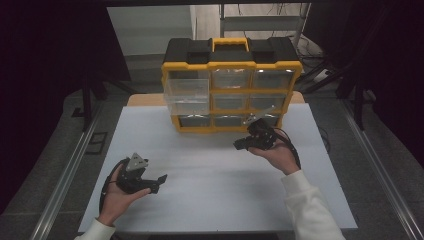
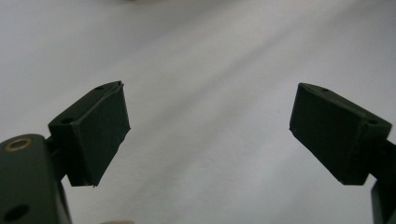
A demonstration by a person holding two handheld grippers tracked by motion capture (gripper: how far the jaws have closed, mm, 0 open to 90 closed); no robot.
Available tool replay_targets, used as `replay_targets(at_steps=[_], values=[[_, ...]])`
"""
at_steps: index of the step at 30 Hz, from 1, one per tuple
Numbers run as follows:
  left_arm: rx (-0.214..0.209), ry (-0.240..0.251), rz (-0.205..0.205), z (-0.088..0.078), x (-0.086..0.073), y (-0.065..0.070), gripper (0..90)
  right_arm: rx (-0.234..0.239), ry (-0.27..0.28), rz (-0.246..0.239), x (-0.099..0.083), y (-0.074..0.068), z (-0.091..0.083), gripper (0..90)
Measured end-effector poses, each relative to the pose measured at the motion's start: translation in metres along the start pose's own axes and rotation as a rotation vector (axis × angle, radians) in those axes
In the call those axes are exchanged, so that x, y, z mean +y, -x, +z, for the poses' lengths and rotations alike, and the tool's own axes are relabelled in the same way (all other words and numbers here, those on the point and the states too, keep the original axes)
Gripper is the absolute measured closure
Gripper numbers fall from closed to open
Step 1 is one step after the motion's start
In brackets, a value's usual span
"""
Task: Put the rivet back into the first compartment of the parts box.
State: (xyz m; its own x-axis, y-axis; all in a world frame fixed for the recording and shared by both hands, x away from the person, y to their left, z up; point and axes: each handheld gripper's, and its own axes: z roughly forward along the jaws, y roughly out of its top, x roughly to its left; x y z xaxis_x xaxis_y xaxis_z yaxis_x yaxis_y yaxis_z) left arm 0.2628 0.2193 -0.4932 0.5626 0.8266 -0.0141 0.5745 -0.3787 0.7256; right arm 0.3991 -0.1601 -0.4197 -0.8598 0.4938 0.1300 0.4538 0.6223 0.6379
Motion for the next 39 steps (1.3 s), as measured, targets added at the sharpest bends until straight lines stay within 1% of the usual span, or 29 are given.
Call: replay_targets(at_steps=[3, 7, 9, 12, 15, 22, 28, 30, 33, 39], values=[[-0.002, -0.004, 0.001, 0.001, 0.000, 0.000, 12.2, 0.008, 0.009, -0.008, 0.011, -0.002, -0.013, 83.4], [-0.003, -0.003, -0.001, 0.001, 0.000, 0.000, 12.2, 0.015, 0.028, -0.031, 0.027, -0.005, -0.029, 83.4], [-0.004, -0.003, -0.001, 0.001, 0.000, 0.000, 12.2, 0.016, 0.032, -0.048, 0.036, -0.006, -0.036, 83.5], [-0.004, -0.007, 0.001, 0.001, 0.000, 0.000, 12.2, 0.022, 0.040, -0.055, 0.047, -0.007, -0.044, 83.4], [-0.003, -0.006, 0.001, 0.001, 0.000, 0.000, 12.2, 0.032, 0.054, -0.067, 0.061, -0.008, -0.053, 83.4], [0.001, -0.006, -0.001, 0.002, 0.000, 0.000, 12.2, 0.044, 0.080, -0.089, 0.086, -0.010, -0.067, 83.3], [0.002, -0.005, -0.002, 0.001, 0.000, -0.001, 12.2, 0.052, 0.086, -0.101, 0.105, -0.011, -0.076, 83.3], [0.002, -0.002, -0.010, 0.001, 0.000, -0.002, 12.2, 0.047, 0.084, -0.105, 0.111, -0.011, -0.078, 83.3], [0.006, -0.002, -0.011, 0.000, -0.001, -0.004, 12.2, 0.044, 0.087, -0.108, 0.119, -0.012, -0.082, 83.3], [0.003, -0.006, -0.014, 0.000, -0.002, -0.005, 12.2, 0.032, 0.092, -0.128, 0.131, -0.015, -0.090, 83.2]])
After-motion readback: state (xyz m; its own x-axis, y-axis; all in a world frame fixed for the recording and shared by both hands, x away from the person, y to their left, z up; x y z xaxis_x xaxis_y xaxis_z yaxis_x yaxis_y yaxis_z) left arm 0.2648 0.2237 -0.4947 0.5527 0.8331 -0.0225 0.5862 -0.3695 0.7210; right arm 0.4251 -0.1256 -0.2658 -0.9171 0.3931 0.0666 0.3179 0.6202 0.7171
